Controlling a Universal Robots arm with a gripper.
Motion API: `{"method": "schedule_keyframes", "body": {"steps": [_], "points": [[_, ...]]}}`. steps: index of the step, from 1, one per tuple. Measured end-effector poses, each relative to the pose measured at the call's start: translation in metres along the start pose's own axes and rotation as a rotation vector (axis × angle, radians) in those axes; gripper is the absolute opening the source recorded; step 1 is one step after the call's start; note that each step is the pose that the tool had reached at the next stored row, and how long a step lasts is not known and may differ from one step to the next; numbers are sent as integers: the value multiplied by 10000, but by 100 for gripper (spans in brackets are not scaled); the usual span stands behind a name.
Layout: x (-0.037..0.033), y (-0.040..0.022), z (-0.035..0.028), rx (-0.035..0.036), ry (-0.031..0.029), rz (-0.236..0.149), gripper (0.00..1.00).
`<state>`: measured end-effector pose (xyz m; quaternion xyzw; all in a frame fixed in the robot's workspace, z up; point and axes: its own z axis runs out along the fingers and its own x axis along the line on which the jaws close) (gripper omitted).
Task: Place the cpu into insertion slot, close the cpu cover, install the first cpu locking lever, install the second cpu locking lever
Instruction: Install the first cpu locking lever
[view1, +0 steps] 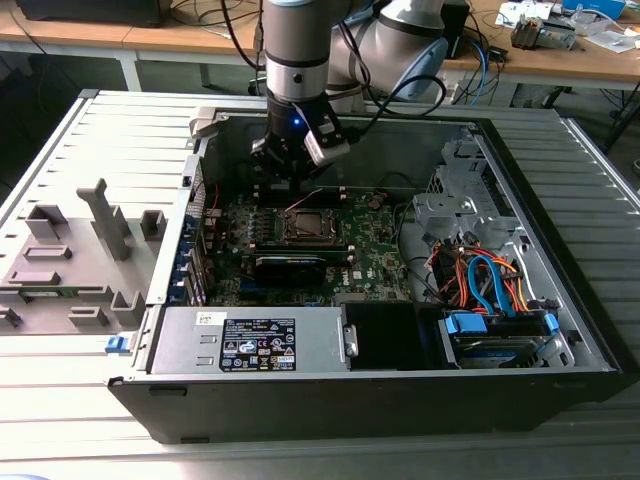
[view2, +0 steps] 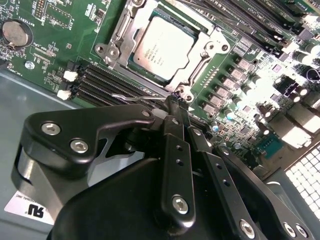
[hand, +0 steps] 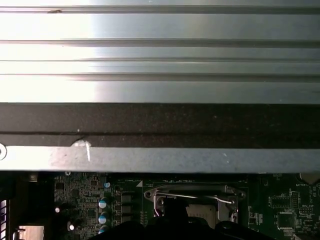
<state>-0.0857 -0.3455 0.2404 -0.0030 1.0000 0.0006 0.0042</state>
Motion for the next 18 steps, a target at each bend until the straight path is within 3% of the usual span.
{"method": "schedule_keyframes", "body": {"steps": [18], "points": [[1,0,47,1,-1,-1,11]]}}
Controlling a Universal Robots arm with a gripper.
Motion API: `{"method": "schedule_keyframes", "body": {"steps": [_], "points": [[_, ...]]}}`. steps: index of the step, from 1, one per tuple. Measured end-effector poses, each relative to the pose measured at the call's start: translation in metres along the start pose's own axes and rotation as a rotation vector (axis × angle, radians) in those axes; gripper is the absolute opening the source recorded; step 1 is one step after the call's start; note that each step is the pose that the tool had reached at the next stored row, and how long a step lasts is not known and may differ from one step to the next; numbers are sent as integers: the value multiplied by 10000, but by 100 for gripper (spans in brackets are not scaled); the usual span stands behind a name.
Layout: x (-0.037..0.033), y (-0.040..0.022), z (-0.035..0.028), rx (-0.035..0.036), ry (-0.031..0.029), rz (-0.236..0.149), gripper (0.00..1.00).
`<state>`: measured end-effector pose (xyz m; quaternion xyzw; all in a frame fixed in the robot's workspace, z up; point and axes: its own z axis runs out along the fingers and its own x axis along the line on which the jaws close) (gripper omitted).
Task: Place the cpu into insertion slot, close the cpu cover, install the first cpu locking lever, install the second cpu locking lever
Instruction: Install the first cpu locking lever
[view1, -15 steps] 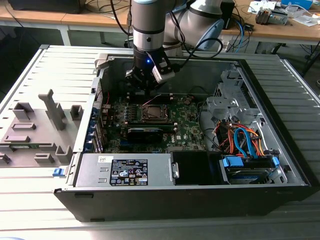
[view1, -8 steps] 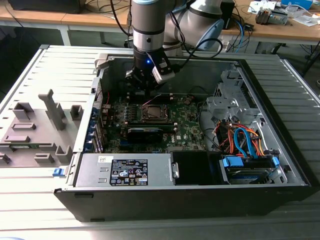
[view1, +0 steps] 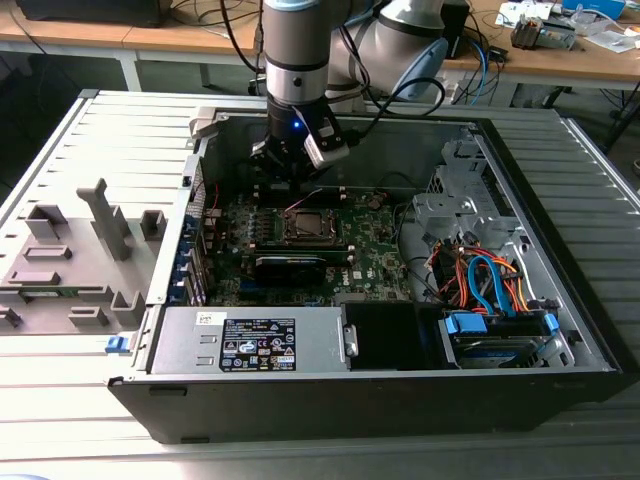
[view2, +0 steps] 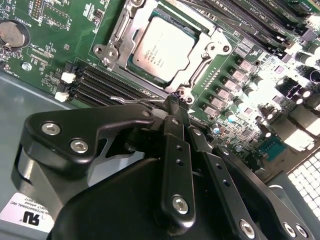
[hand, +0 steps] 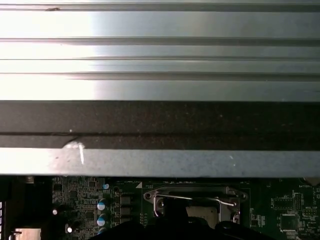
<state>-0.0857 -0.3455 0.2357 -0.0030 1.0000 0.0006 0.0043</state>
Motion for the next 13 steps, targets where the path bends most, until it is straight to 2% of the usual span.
{"method": "schedule_keyframes", "body": {"steps": [6,13], "points": [[0,22,45,5,1,-21,11],[0,139,78,38,1,-297,11]]}}
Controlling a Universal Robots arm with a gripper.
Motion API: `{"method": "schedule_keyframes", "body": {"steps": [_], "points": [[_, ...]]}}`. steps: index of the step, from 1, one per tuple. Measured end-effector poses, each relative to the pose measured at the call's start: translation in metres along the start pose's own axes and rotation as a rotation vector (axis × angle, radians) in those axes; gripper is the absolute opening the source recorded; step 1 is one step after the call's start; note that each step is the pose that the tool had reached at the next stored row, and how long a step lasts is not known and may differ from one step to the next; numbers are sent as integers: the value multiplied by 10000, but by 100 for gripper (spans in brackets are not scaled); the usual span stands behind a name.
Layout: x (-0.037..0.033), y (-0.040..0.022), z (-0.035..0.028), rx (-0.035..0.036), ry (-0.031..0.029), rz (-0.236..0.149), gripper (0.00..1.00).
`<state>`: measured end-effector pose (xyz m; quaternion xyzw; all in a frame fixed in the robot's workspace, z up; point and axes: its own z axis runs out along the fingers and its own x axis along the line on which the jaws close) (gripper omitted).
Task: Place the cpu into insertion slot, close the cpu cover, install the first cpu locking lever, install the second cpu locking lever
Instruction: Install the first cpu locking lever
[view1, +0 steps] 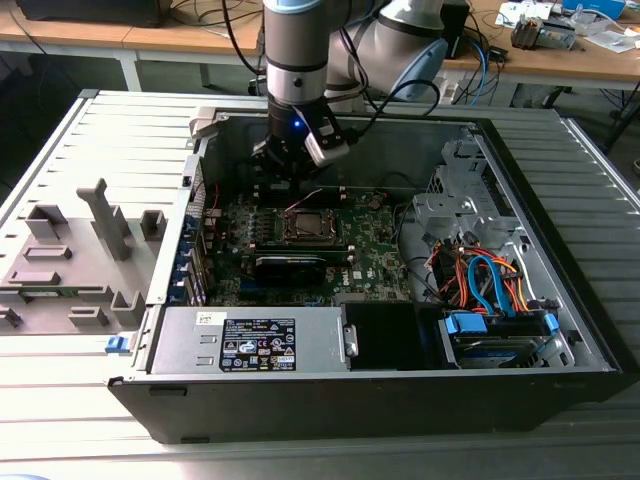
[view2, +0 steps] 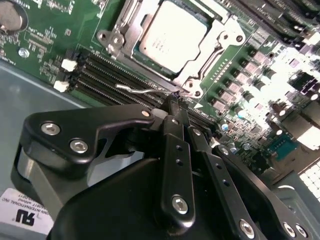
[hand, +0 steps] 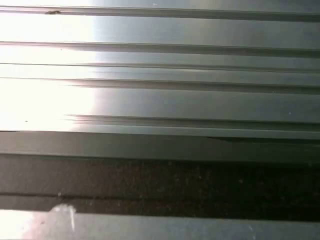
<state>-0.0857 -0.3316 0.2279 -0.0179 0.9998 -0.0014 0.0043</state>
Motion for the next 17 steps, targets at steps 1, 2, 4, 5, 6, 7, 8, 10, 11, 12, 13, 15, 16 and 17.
{"method": "schedule_keyframes", "body": {"steps": [1,2,4,5,6,7,8,10,11,12,13,15,16,17], "points": [[0,7,7,0,0,-39,11],[-1,11,19,2,1,-104,11],[0,16,41,8,0,-289,11],[0,17,49,10,0,-357,11],[0,19,56,13,0,-416,11],[0,20,60,13,-1,-447,11],[0,22,64,15,0,-483,11],[-1,31,72,13,-1,-497,11],[-3,36,76,14,0,-498,11],[-3,39,80,14,0,-498,11],[-3,40,85,14,0,-498,11],[-3,40,93,19,0,-498,11],[-4,40,96,25,1,-497,11],[-6,40,100,31,1,-496,11]]}}
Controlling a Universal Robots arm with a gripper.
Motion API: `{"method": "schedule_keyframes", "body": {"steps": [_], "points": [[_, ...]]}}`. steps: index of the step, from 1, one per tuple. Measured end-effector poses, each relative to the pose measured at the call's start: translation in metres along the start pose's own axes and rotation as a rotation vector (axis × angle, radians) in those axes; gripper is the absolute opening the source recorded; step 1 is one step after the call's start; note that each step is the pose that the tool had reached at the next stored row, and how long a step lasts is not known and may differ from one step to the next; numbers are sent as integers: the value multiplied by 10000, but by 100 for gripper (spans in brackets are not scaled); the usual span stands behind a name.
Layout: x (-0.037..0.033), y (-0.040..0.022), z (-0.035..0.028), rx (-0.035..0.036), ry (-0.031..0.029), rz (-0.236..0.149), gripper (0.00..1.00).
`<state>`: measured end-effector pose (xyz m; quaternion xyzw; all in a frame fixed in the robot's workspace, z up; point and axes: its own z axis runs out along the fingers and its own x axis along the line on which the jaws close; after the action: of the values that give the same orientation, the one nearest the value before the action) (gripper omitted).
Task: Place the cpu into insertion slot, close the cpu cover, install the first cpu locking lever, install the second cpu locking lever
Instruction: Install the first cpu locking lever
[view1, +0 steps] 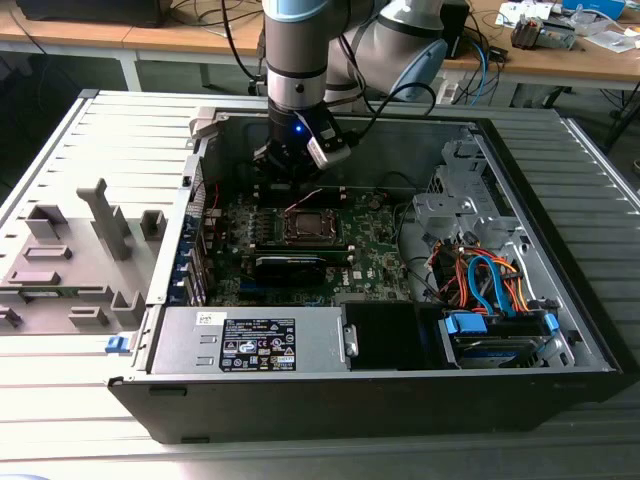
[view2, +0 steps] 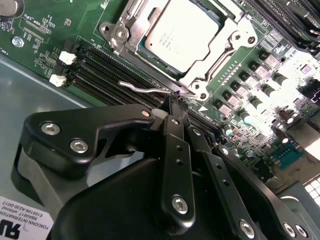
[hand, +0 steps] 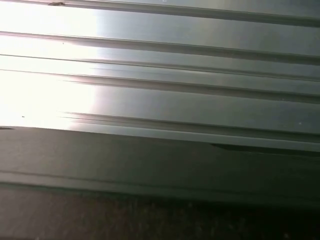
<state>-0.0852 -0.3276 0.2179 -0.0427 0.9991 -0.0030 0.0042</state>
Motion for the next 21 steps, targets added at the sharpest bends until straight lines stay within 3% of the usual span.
{"method": "schedule_keyframes", "body": {"steps": [14,17,19,20,21], "points": [[-98,-8,63,81,6,-22,11],[-49,-2,61,93,-34,-24,11],[25,6,57,98,-72,-21,11],[84,28,9,99,-138,-19,11],[102,33,-20,100,-155,-20,11]]}}
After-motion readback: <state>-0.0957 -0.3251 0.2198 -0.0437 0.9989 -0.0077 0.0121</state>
